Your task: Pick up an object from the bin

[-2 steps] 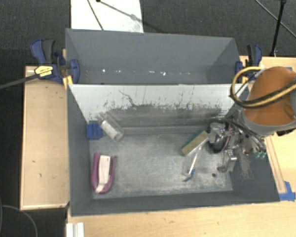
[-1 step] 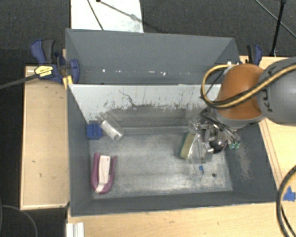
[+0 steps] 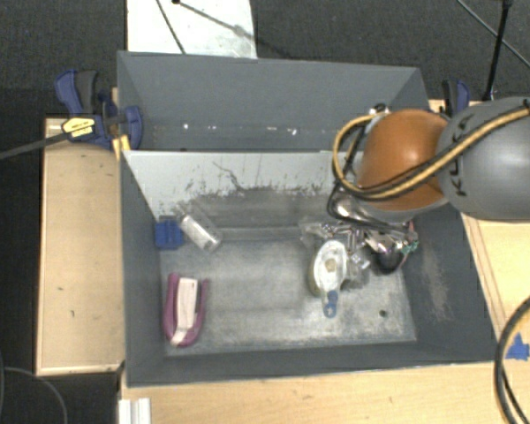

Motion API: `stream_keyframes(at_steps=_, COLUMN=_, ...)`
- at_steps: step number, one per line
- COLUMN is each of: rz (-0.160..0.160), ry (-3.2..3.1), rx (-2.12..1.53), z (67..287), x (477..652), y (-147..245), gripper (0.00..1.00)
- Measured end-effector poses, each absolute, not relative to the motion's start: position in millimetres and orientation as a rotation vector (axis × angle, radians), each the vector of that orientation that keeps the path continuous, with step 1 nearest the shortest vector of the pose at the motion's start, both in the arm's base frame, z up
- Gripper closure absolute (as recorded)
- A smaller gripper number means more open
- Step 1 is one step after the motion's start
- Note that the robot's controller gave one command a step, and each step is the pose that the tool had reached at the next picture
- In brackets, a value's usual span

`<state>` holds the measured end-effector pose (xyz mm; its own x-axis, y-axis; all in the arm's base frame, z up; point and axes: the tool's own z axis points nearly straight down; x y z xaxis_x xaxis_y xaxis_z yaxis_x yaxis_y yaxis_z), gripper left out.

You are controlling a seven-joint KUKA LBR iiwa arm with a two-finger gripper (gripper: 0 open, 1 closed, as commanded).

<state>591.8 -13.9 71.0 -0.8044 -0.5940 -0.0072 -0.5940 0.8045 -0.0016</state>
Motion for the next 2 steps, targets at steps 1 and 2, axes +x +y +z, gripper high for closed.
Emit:
stream_keyframes(at_steps=1, rz=-0.001, ry=2.978, rx=-0.98, z=70.8, x=591.5, y=-15.2, gripper=1.0)
stream_keyframes(at_steps=2, rz=-0.006, ry=3.019, rx=-0.823, z=279.9, x=577.5, y=-29.7, gripper=1.0)
